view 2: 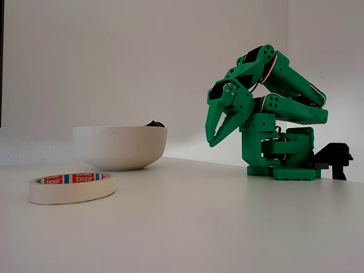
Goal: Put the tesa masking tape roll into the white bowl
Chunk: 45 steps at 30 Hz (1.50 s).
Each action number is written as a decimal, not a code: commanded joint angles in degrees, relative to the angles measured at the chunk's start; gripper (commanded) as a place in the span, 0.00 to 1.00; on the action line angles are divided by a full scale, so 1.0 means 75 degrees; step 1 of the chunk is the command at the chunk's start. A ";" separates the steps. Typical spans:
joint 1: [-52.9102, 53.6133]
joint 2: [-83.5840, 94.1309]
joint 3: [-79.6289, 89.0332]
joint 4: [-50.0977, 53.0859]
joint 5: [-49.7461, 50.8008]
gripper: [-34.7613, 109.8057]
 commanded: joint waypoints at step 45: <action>0.0258 0.0059 -0.0340 -0.0352 -0.0012 0.18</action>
